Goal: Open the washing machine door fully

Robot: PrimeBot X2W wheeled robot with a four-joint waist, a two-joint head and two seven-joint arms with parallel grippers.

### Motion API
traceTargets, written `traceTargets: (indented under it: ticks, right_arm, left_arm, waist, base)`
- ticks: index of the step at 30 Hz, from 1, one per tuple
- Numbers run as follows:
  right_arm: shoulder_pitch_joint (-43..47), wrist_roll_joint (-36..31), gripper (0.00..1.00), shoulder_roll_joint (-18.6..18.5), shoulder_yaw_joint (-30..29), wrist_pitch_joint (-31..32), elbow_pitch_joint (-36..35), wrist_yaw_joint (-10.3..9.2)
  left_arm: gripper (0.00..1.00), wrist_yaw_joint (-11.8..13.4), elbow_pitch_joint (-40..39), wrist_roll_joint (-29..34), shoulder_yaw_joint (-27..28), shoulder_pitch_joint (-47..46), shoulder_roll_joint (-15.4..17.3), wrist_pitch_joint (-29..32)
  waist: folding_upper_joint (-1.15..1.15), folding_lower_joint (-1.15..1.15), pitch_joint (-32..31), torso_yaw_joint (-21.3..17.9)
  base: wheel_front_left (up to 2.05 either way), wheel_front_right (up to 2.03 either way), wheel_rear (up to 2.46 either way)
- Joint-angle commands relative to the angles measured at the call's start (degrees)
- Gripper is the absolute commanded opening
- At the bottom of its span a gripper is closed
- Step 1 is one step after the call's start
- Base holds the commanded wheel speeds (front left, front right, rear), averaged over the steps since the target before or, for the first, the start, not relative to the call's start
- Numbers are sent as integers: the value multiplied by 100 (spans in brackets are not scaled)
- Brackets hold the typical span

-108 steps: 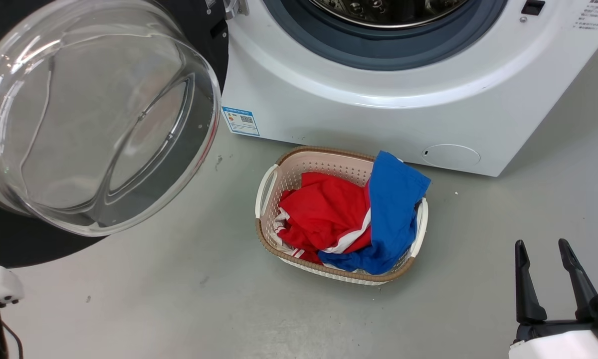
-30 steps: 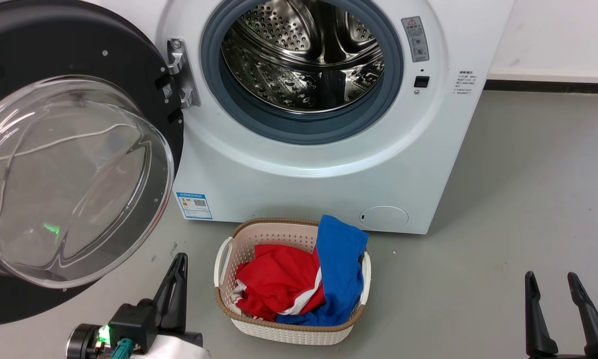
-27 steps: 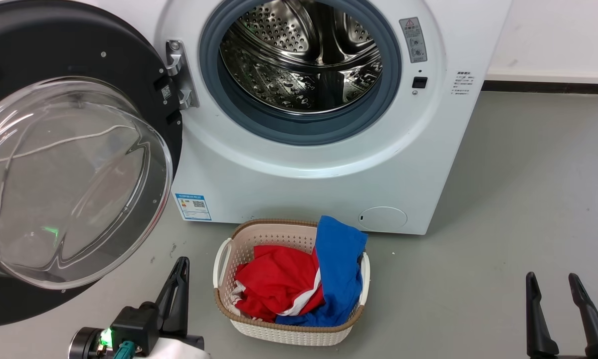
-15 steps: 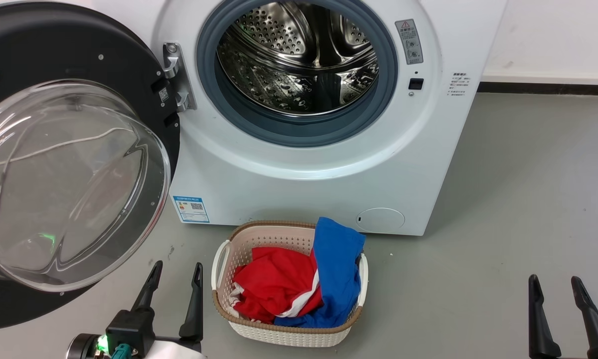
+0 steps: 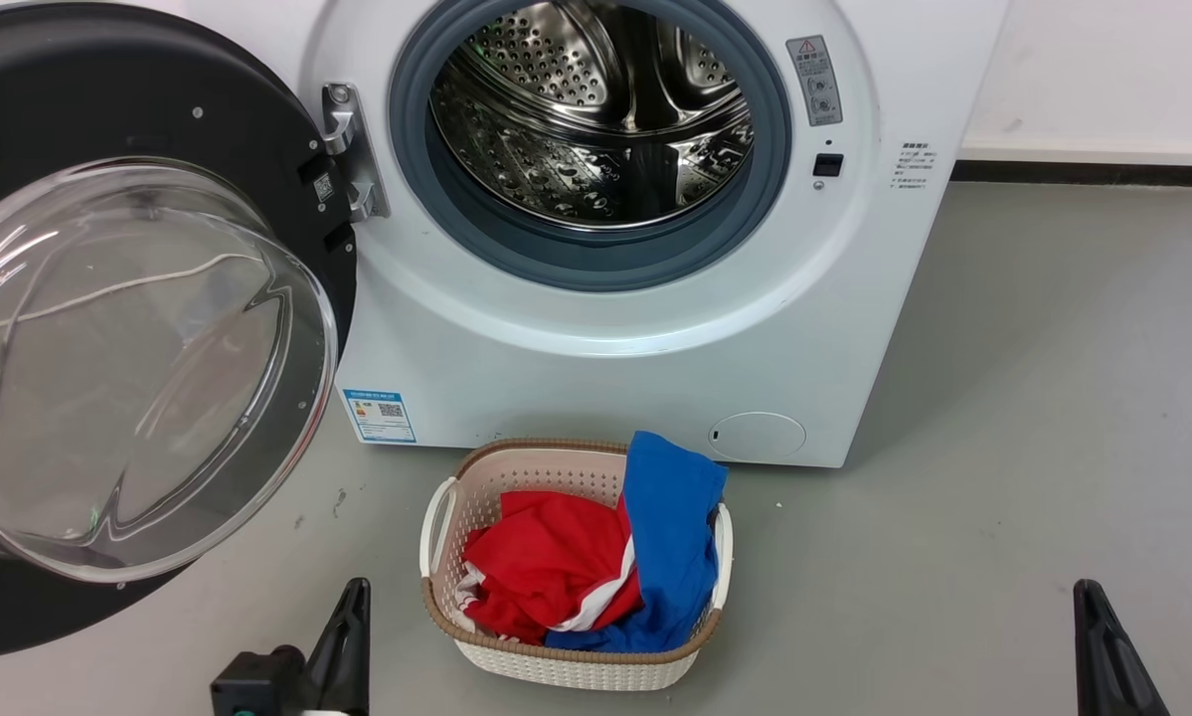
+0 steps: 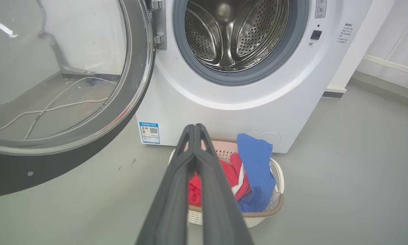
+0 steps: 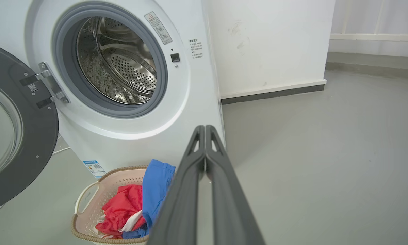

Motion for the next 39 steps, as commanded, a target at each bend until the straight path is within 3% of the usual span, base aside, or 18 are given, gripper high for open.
traceTargets:
  ticks: [1,20,39]
  right_arm:
    - [-119,201,0,-19,6,31,-58,0]
    - [-579,2180,0,-61,90,494,262,0]
    - [-949,3767,0,-81,141,885,521,0]
  left_arm:
    - [0,-17,-69,-203,43,-147,12,33]
    - [0,-79,-20,-2267,201,-399,7,517]
    - [0,-129,40,-3929,343,-619,2,923]
  waist:
    - [0,0,0,-3]
    - [0,0,20,-72]
    - [0,0,39,-142]
  base:
    - [0,0,0]
    - [0,0,0]
    - [0,0,0]
